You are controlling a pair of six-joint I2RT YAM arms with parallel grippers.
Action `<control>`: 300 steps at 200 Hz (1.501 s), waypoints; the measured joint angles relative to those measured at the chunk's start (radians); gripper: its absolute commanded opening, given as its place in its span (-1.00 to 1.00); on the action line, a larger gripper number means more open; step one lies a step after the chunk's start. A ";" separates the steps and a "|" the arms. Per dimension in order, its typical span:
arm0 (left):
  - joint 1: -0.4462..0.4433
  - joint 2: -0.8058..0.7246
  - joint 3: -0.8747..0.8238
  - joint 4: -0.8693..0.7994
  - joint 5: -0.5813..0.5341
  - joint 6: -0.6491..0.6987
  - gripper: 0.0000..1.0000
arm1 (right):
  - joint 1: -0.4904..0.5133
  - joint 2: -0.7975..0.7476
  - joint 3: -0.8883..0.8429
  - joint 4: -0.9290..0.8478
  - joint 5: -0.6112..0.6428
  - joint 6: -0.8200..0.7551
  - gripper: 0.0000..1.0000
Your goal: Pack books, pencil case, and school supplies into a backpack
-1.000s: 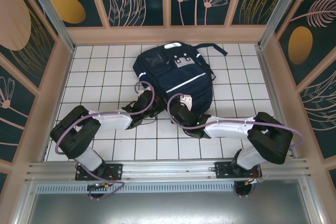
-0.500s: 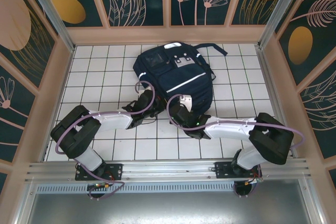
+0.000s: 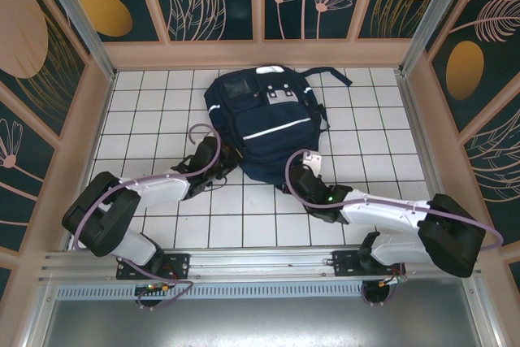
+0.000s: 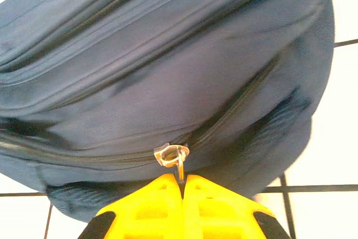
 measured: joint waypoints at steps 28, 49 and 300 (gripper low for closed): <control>0.048 -0.029 -0.009 -0.017 0.038 0.035 -1.00 | -0.040 -0.045 -0.030 0.014 -0.038 -0.014 -1.00; 0.072 -0.042 -0.009 -0.034 0.058 0.074 -0.37 | -0.057 -0.063 -0.037 0.030 -0.062 -0.043 -1.00; -0.221 0.154 0.244 -0.061 0.278 -0.317 0.19 | -0.053 -0.096 -0.134 0.202 -0.102 -0.163 -1.00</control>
